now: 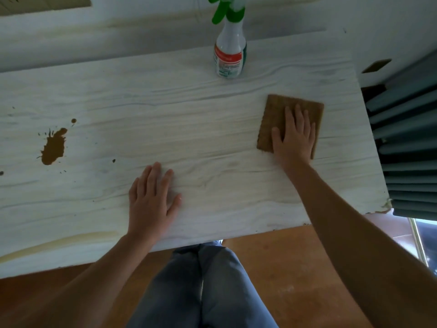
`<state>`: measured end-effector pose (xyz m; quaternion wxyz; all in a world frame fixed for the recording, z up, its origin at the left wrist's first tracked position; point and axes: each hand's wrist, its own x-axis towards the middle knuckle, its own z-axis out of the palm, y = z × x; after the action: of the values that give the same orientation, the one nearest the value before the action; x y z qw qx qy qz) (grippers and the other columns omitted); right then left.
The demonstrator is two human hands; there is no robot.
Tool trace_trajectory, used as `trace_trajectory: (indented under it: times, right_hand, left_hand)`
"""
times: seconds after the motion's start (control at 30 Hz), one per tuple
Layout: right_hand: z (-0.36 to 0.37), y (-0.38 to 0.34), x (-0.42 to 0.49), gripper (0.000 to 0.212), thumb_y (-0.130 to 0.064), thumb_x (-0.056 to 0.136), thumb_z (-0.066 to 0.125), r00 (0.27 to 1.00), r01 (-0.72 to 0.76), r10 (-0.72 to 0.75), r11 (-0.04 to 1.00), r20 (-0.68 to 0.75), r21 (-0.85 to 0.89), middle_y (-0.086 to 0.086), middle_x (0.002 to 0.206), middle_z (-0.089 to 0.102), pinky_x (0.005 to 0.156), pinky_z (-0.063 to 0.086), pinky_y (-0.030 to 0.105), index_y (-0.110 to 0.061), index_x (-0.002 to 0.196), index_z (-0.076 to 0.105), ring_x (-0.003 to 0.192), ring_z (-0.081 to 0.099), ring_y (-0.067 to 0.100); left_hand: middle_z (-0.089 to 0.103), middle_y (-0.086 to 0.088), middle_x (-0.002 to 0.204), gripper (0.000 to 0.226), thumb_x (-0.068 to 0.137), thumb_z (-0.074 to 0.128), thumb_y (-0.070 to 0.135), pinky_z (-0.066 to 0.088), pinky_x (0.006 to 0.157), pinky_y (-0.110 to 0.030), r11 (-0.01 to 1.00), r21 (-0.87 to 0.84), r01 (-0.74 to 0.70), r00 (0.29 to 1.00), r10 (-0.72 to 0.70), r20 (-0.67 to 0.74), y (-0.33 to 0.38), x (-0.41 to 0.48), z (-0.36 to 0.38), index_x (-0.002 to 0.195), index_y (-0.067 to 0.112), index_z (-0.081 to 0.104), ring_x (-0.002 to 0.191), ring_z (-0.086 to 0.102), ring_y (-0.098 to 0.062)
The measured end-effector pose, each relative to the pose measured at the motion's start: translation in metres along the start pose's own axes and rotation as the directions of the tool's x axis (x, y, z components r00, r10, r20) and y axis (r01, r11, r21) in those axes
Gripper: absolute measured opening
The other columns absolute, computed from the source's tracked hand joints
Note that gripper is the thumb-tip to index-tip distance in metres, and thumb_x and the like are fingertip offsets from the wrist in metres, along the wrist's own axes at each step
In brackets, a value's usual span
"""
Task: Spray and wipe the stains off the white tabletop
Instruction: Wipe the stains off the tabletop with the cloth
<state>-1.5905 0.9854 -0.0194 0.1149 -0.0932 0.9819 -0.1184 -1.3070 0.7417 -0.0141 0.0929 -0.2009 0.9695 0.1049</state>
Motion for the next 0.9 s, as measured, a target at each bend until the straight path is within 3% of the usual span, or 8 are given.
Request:
trace_trajectory:
  times: [0.17,0.3,0.4,0.6,0.77,0.9]
  right_hand:
    - [0.012,-0.058,0.021,0.065,-0.041,0.103,0.037,0.997,0.07,-0.07,0.997,0.017,-0.023,0.005,0.17,0.011,0.126,0.0,0.048,-0.02,0.161,0.019,0.157,0.004,0.029]
    - [0.034,-0.084,-0.05,0.067,-0.039,0.092,0.046,0.965,0.262,-0.263,0.965,0.016,0.023,0.008,0.165,0.03,0.125,0.012,0.049,-0.018,0.155,0.038,0.153,0.023,0.031]
    - [0.044,-0.07,-0.124,0.065,-0.036,0.096,0.046,0.941,0.328,-0.33,0.944,0.074,0.033,0.004,0.167,0.023,0.126,0.008,0.048,-0.02,0.158,0.032,0.156,0.014,0.025]
    - [0.025,0.013,-0.175,0.066,-0.041,0.099,0.044,0.948,0.297,-0.292,0.955,0.129,-0.014,-0.003,0.169,0.017,0.127,0.005,0.043,-0.024,0.16,0.025,0.157,0.006,0.018]
    - [0.006,0.048,-0.104,0.07,-0.048,0.096,0.035,0.982,0.182,-0.177,0.981,0.068,-0.067,0.005,0.168,0.022,0.126,0.009,0.046,-0.021,0.16,0.026,0.155,0.015,0.027]
    - [0.006,0.017,-0.039,0.07,-0.045,0.099,0.033,0.998,0.049,-0.048,0.998,0.032,-0.037,0.005,0.17,0.008,0.126,0.0,0.049,-0.02,0.162,0.015,0.157,0.003,0.029]
  left_hand:
    - [0.028,-0.015,0.168,0.067,0.1,0.038,0.055,0.024,0.124,-0.055,1.0,0.026,-0.007,0.999,0.007,-0.034,-0.001,-0.001,0.004,0.155,0.016,0.042,0.157,0.023,-0.037]
    - [0.029,-0.016,0.168,0.067,0.101,0.037,0.055,0.023,0.123,-0.054,1.0,0.022,-0.014,0.999,0.015,-0.052,0.001,-0.001,0.002,0.155,0.016,0.042,0.156,0.023,-0.037]
    - [0.029,-0.015,0.167,0.067,0.101,0.037,0.056,0.021,0.123,-0.053,1.0,0.02,-0.011,0.999,0.012,-0.048,0.002,-0.001,-0.002,0.155,0.017,0.042,0.156,0.023,-0.036]
    - [0.026,-0.013,0.169,0.068,0.1,0.036,0.057,0.022,0.124,-0.055,1.0,0.019,-0.002,1.0,0.003,-0.014,0.0,0.0,-0.001,0.155,0.019,0.041,0.157,0.021,-0.035]
    - [0.027,-0.014,0.168,0.067,0.1,0.037,0.056,0.022,0.123,-0.055,1.0,0.003,-0.007,0.999,0.007,-0.04,0.0,-0.002,0.0,0.155,0.018,0.04,0.156,0.022,-0.036]
    - [0.026,-0.015,0.168,0.068,0.101,0.033,0.056,0.023,0.123,-0.055,1.0,0.01,-0.014,0.999,0.014,-0.043,0.0,-0.002,0.002,0.157,0.017,0.039,0.156,0.022,-0.036]
